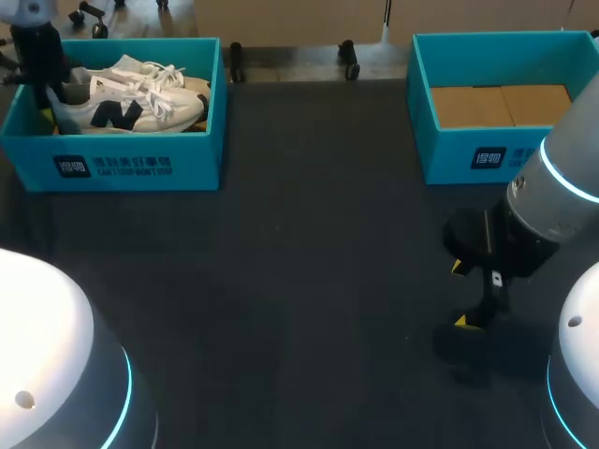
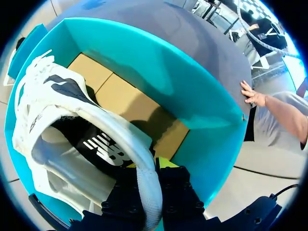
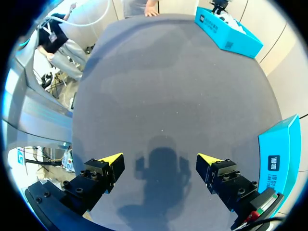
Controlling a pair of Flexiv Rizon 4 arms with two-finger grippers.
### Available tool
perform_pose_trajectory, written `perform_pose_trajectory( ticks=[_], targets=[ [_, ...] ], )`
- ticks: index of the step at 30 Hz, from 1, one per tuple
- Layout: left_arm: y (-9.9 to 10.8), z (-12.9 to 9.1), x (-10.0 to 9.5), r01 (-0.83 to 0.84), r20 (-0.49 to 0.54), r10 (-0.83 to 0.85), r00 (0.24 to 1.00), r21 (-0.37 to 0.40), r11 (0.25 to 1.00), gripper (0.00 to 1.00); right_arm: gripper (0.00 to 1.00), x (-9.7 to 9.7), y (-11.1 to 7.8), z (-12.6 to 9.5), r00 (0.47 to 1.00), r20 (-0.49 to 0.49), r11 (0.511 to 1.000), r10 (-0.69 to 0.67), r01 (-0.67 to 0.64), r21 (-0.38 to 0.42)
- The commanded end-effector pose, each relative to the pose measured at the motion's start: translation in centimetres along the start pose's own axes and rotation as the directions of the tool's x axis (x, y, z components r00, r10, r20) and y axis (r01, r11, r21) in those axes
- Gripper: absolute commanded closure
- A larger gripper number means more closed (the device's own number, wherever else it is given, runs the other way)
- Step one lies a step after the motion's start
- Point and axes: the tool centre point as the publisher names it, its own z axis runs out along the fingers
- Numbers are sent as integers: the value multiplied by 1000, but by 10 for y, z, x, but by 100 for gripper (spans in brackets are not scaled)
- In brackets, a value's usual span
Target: Take the shoe out of the shoebox, open the shoe tongue, remove and reinsert the insole, then place the shoe into the shoebox
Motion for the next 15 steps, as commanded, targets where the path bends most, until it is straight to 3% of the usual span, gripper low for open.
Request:
perform_pose_trajectory(
  ticks=[1,15],
  targets=[
    [-10,-9,8,26,3,-26,1000,-16,1000,100,0,1,0,1,1000,2,1000,-1,1,0],
    [-13,-24,13,55,16,-55,998,3,998,100,0,1,0,1,1000,2,1000,-1,1,0]
  ],
)
